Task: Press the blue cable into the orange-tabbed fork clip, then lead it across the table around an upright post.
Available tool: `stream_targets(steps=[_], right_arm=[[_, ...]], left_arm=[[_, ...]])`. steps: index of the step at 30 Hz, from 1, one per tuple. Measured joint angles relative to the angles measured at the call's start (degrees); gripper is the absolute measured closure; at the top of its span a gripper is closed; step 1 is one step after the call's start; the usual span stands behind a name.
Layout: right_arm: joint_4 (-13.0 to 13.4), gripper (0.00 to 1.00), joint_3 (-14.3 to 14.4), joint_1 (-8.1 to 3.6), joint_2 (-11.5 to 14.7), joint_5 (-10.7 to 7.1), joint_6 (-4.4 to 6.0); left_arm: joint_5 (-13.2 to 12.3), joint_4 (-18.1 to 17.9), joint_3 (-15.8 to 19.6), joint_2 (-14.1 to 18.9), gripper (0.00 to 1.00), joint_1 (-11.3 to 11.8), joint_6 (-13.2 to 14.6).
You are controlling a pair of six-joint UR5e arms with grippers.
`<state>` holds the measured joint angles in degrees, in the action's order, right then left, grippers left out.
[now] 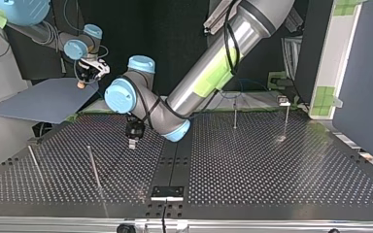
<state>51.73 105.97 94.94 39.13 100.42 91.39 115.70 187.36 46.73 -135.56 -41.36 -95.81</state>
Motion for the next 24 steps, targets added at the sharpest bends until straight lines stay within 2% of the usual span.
stream_targets(steps=[11, 17, 24], right_arm=[[1.7, 1.0, -0.99, -0.06, -3.5, -0.04, -0.29], [2.11, 1.0, -2.98, 0.03, -6.66, -0.08, -0.09], [3.97, 1.0, -5.11, 0.16, -10.7, -0.11, 0.02]], left_arm=[[0.08, 0.95, 0.06, 0.0, 0.03, -0.01, -0.07], [0.09, 1.06, 0.17, 0.0, 0.03, -0.03, -0.06], [0.05, 1.16, 0.33, -0.01, 0.03, -0.21, 0.09]])
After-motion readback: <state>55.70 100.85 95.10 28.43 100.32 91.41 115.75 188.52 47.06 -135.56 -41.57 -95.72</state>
